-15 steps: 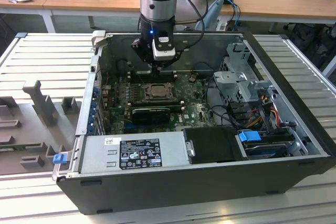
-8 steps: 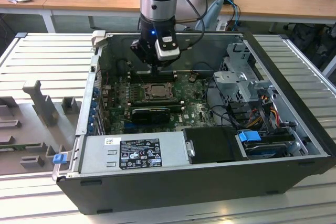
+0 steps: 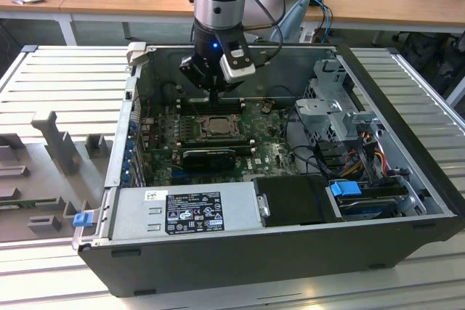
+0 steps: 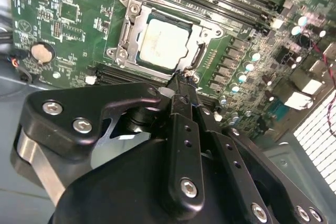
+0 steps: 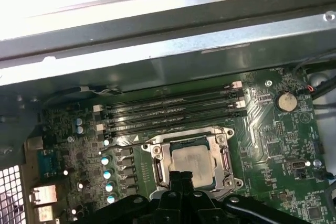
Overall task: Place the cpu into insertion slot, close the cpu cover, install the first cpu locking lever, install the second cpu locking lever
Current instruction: 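Install the first cpu locking lever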
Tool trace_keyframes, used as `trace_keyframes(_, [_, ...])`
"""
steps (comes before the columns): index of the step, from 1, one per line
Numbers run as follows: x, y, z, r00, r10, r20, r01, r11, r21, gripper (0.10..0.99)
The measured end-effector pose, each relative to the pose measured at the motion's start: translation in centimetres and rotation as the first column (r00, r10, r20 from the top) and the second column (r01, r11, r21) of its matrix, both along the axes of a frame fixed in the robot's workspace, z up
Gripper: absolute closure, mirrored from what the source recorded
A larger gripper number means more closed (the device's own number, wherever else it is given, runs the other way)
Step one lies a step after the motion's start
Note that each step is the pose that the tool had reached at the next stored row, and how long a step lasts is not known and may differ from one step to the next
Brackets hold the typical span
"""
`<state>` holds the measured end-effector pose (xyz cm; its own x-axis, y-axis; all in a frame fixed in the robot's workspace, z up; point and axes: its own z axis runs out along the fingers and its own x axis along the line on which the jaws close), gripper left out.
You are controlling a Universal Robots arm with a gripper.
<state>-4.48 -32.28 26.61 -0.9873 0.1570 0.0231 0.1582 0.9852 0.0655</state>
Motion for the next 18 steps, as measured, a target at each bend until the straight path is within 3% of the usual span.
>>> trace_keyframes(5, [0.00,0.00,0.00,0.9975,0.071,0.0002,-0.071,0.9975,0.000,0.980])
trace_keyframes(8, [-0.05,0.00,0.00,0.9839,0.178,0.0008,-0.178,0.9839,0.000,0.980])
trace_keyframes(12, [-1.42,-0.01,-0.07,0.9829,0.184,0.0081,-0.184,0.9829,0.000,0.980])
trace_keyframes(14, [-2.26,-0.05,-0.10,0.9825,0.186,0.0157,-0.186,0.9826,-0.001,0.980])
trace_keyframes(18, [-2.96,-0.41,-0.17,0.9820,0.187,0.0211,-0.188,0.9823,0.001,0.980])
